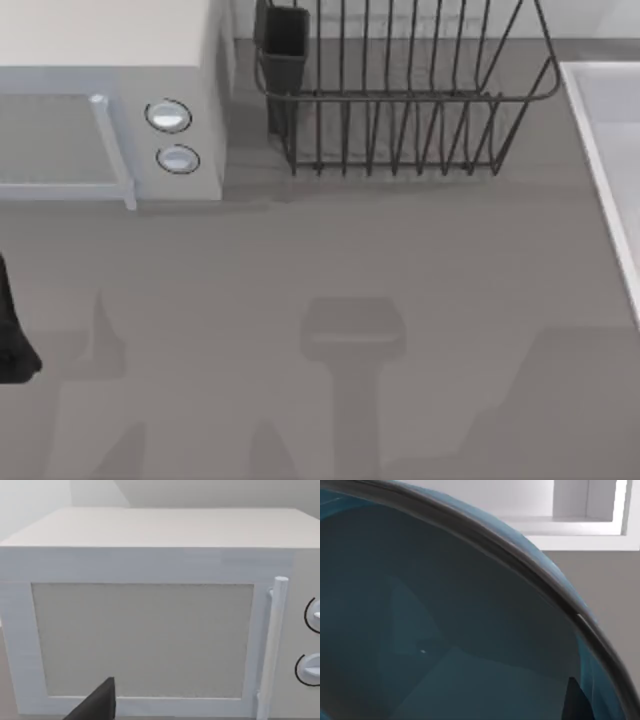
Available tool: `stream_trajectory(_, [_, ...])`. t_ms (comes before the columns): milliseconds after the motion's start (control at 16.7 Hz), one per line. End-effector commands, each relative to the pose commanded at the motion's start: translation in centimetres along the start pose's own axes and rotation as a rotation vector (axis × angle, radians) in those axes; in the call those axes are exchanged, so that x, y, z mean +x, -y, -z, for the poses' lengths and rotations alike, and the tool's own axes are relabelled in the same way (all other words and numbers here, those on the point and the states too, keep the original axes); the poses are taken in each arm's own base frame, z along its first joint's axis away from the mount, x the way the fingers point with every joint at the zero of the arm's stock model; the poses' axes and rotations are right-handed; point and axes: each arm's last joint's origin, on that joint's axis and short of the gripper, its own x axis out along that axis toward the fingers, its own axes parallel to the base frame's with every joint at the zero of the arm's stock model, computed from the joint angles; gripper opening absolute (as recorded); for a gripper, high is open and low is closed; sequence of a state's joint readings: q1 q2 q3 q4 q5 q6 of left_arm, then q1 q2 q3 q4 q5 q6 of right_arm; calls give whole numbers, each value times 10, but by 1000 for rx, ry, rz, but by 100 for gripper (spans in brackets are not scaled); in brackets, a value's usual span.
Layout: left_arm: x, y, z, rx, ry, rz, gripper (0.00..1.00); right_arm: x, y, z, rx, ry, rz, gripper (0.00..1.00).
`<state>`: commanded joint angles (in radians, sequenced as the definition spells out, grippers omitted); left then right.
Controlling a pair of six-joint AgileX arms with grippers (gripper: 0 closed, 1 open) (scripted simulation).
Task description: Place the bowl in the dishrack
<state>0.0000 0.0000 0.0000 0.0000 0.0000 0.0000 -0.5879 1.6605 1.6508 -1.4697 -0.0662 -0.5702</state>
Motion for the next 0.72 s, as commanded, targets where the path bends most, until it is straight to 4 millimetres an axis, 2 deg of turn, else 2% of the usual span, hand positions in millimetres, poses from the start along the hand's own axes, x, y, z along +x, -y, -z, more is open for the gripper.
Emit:
stream_trajectory(120, [0, 0, 0, 0, 0, 0, 100, -11, -3, 2, -1, 10, 7, 0])
stream_trajectory(480, [0, 0, 0, 0, 0, 0, 100, -10, -5, -1, -8, 14, 18, 0])
stream_trajectory(600, [0, 0, 0, 0, 0, 0, 100, -10, -16, -12, -42, 43, 77, 0])
stream_trajectory(720, [0, 0, 0, 0, 0, 0, 100, -12, -37, -29, -99, 99, 168, 0])
